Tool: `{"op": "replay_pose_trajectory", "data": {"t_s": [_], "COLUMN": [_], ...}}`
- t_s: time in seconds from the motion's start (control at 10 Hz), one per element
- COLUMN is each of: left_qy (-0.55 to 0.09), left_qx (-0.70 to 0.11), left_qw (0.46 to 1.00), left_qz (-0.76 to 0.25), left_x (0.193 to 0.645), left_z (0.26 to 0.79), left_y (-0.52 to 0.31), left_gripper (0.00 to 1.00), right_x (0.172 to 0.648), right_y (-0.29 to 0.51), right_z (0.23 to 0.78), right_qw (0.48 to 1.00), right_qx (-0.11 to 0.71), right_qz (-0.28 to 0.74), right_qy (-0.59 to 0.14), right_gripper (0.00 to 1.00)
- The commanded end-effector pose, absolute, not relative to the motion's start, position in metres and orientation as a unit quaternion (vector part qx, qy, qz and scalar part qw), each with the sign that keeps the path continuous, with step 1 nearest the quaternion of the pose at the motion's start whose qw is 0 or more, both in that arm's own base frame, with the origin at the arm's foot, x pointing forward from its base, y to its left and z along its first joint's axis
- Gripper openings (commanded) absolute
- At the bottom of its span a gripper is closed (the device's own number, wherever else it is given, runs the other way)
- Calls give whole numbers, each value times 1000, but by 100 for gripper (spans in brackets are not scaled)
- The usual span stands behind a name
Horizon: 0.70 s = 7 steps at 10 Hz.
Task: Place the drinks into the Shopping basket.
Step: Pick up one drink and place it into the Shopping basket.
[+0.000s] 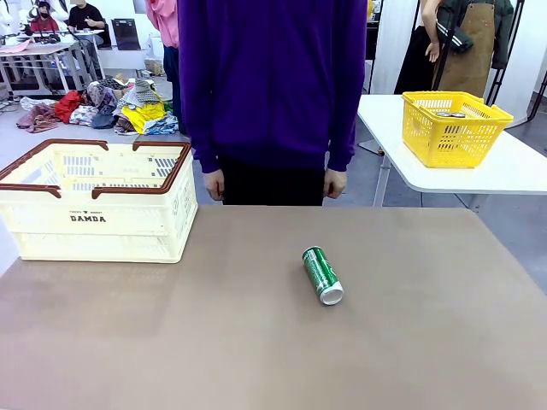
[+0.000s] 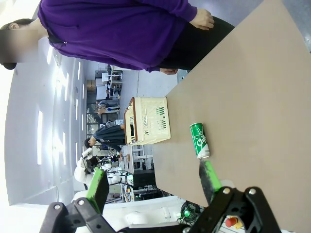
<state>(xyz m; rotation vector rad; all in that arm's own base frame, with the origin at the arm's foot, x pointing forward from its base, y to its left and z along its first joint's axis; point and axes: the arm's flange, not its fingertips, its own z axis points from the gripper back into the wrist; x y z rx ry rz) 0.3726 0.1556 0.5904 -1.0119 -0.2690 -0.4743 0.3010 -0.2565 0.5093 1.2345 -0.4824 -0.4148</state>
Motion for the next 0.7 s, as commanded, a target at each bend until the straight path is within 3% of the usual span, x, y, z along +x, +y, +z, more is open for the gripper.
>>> {"op": "replay_pose_trajectory", "data": {"t_s": [0.0, 0.3, 0.4, 0.6], "left_qy": [-192, -157, -187, -187], "left_qx": [-528, -547, -537, -537], "left_qw": [798, 795, 800, 800], "left_qz": [-217, -211, -191, -191], "left_x": [334, 352, 321, 321], "left_z": [551, 525, 530, 530], "left_y": [178, 180, 197, 197], "left_gripper": [100, 100, 100, 100], "right_x": [301, 301, 301, 301], "right_y": [-257, -257, -257, -257], "right_z": [511, 511, 511, 511], "right_qw": [765, 765, 765, 765], "right_qx": [573, 573, 573, 573], "right_qz": [-181, -181, -181, -181], "right_qy": [-232, -232, -232, -232], "right_gripper": [100, 100, 100, 100]}}
